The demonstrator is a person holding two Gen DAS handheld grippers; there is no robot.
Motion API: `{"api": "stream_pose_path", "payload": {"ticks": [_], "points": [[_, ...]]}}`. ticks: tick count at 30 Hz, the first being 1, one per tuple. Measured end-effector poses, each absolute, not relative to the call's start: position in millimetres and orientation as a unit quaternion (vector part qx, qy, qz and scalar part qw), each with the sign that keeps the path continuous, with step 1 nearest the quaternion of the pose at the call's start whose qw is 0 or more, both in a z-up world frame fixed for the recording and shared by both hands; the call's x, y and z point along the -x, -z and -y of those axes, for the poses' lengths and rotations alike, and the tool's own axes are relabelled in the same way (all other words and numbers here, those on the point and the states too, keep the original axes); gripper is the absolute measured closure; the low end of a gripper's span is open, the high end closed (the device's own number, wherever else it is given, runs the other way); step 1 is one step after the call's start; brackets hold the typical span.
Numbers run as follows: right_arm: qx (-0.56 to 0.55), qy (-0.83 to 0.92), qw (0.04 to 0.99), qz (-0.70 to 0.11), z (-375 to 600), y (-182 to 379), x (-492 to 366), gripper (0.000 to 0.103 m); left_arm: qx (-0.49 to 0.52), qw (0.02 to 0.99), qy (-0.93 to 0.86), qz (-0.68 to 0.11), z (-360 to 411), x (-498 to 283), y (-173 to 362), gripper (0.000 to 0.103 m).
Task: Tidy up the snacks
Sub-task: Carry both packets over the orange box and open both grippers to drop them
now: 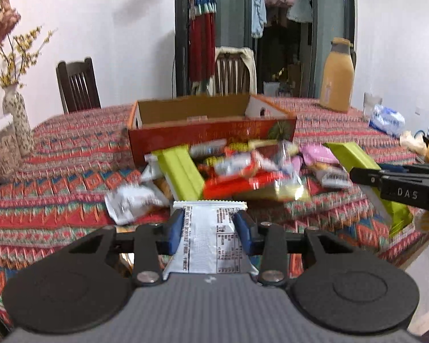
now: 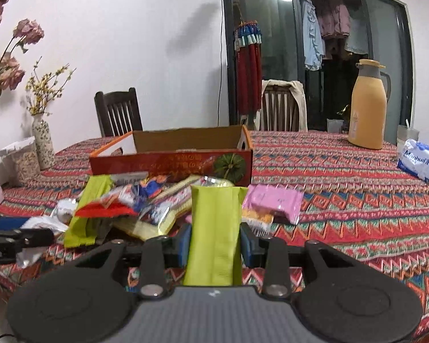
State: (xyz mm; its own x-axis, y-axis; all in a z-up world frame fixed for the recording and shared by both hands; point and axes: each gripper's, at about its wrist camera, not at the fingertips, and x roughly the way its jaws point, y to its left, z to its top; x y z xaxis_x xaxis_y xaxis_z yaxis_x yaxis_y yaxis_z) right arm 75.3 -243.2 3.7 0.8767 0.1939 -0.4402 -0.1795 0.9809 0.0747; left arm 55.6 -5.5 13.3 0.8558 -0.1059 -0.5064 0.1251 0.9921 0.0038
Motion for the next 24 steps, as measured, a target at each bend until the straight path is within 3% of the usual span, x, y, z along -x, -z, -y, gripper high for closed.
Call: {"api": "stream_pose_path", "payload": {"ticks": [10,24], "points": [[-0.017,-0.087,0.976,-0.198,244.1,-36.8,-127.1,0.069,-0.002,0.979,0.043,-0.201,1.1,-94.9,-60.8,0.062],[-0.006,-0.102,0.979,-0.175,210.5,-80.5,-258.5,0.069,0.014,0.989,0.005,-0.147,-0.8,-208.9,-117.3,0.062]]}}
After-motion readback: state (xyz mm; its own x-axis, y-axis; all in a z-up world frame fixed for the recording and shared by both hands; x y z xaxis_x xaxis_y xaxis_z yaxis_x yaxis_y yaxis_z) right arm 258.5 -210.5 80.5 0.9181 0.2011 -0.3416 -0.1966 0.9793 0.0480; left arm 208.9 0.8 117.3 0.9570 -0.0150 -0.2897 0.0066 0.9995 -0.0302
